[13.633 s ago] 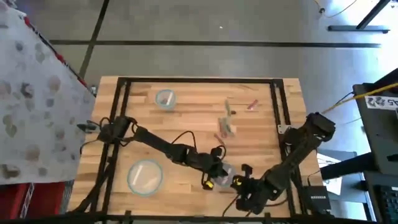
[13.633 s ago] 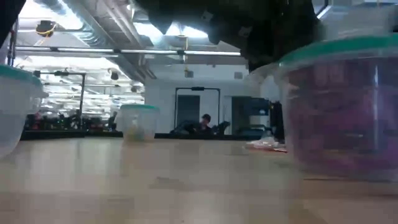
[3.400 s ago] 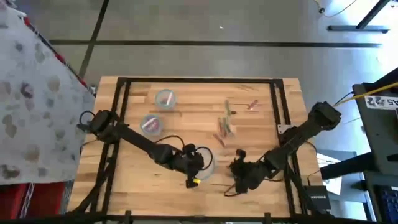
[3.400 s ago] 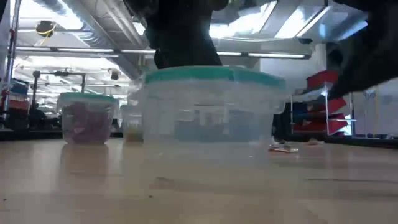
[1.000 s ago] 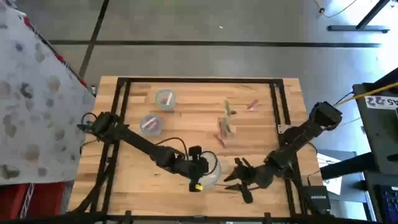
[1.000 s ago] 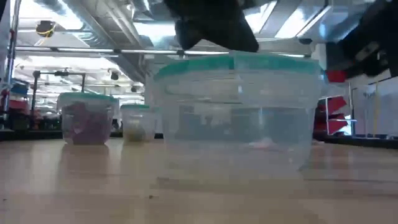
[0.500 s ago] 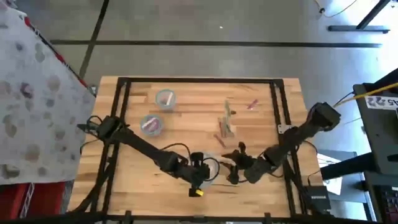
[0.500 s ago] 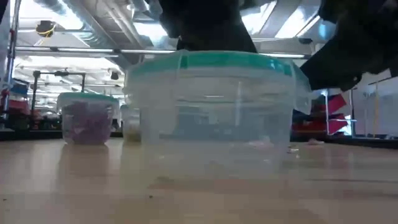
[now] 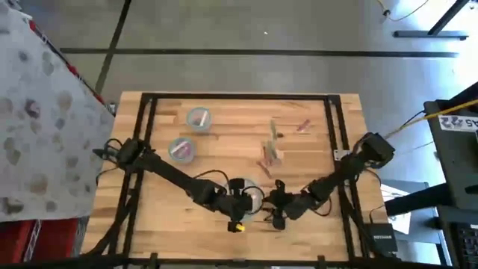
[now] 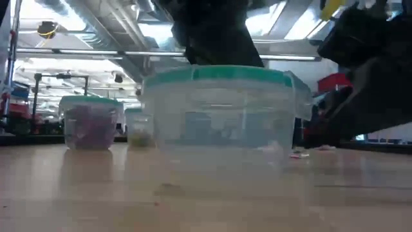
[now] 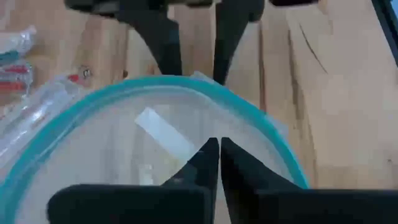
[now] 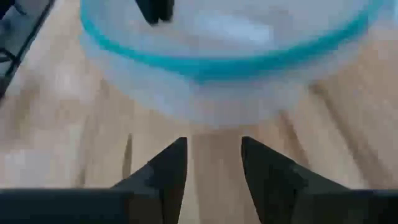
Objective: Sort candy
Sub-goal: Open the large transparent bin
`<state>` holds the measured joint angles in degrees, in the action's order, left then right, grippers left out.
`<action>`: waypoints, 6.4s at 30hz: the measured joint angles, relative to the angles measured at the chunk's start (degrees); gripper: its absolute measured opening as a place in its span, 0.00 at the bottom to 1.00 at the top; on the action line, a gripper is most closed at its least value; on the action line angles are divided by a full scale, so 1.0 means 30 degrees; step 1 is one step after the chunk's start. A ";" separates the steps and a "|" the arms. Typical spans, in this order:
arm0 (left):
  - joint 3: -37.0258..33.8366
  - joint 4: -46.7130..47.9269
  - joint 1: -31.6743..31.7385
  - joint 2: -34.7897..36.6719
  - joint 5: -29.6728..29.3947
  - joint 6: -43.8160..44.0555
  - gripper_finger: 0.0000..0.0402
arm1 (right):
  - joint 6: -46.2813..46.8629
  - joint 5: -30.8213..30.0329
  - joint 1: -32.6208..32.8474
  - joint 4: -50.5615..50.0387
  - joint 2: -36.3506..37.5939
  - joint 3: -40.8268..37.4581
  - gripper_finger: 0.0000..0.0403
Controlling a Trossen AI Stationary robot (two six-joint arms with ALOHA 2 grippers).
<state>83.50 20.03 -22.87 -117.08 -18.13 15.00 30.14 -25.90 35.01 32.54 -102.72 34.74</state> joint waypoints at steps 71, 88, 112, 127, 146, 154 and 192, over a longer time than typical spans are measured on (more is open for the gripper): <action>0.0495 0.3695 0.0125 0.2349 -0.1946 0.2288 0.00 | -0.0618 0.0759 0.0085 -0.7170 0.2294 0.2963 0.35; -0.1633 0.6684 -0.0446 0.2932 -0.1963 0.3313 0.00 | -0.3884 0.6237 -0.4465 0.0313 -0.2098 0.2658 0.35; -0.5745 -0.3065 -0.0063 0.2874 -0.1643 0.2249 0.00 | -1.3306 0.6865 0.0618 0.1612 -0.0058 0.3863 0.35; -0.5782 -0.4384 -0.0205 0.3389 -0.1315 0.2244 0.00 | -2.2004 0.0377 0.1084 -0.3626 -0.2062 0.6638 0.35; -0.5767 -0.4471 -0.0523 0.3577 -0.1494 0.2436 0.00 | -2.0178 -0.2466 0.0931 -0.3777 -0.2119 0.6646 0.11; -0.4214 -0.1464 -0.1413 0.4701 -0.3699 0.0945 0.00 | -1.9443 -0.3605 0.0945 -0.3750 -0.2076 0.7225 0.03; -0.4719 0.6610 -0.7783 0.8080 -1.4032 1.1409 0.00 | -1.9955 0.0245 -1.0465 -0.6953 -0.3387 0.9698 0.18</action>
<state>69.34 39.86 -46.22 -92.84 -60.23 49.23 -29.72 -25.17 3.61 11.68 -112.88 63.83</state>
